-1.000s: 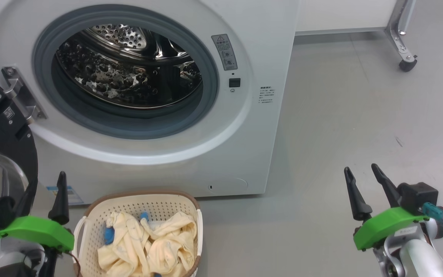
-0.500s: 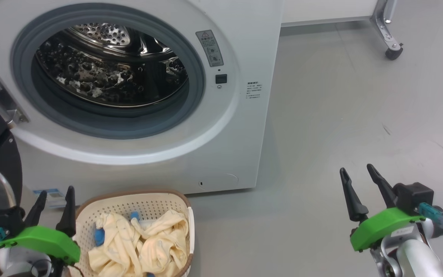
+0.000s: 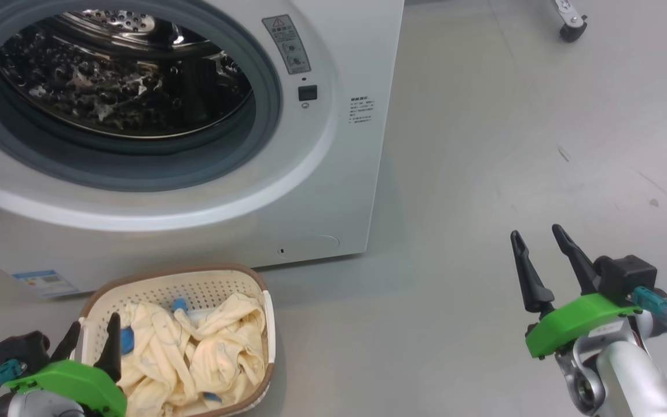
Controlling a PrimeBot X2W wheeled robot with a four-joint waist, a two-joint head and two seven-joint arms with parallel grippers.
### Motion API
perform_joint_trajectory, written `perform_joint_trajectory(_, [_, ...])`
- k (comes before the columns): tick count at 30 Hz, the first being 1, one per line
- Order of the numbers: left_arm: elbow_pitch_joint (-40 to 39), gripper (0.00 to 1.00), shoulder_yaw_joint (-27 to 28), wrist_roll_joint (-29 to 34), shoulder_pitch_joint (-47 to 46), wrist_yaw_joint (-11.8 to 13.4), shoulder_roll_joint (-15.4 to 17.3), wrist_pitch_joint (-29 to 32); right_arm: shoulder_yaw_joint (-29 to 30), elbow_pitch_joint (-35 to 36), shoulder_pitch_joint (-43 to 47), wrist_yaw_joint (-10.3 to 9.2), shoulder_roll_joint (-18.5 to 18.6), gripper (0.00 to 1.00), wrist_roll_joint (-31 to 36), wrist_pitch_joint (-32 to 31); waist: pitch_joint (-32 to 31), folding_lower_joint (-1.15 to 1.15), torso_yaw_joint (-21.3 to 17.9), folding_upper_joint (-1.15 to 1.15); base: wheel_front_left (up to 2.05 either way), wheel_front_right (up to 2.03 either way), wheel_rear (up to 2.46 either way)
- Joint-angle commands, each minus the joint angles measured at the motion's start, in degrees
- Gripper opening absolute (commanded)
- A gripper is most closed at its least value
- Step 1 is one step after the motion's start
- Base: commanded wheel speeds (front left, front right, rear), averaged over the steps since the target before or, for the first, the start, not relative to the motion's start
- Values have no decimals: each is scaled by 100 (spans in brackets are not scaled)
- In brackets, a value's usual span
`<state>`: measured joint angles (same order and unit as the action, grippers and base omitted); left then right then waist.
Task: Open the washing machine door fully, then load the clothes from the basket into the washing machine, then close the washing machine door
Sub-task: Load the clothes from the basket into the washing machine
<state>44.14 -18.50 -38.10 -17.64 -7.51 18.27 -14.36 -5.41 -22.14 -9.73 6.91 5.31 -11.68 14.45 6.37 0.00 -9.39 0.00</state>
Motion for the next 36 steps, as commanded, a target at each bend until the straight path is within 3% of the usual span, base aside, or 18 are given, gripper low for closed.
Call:
perform_joint_trajectory(1, [-25,100,160,-65,-315,2,177,-63,-113,207,-257,58,73,100,-33,55,115,0,-67,0,0,0,0])
perform_joint_trajectory(18, [1378,100,-646,-924,-1035,2,75,-46,-190,443,-799,58,30,100,-168,55,1259,0,-525,0,0,0,0])
perform_joint_trajectory(36, [2532,100,-962,-1476,-2035,2,140,202,-250,929,-1295,58,138,100,-469,55,2598,0,-542,0,0,0,0])
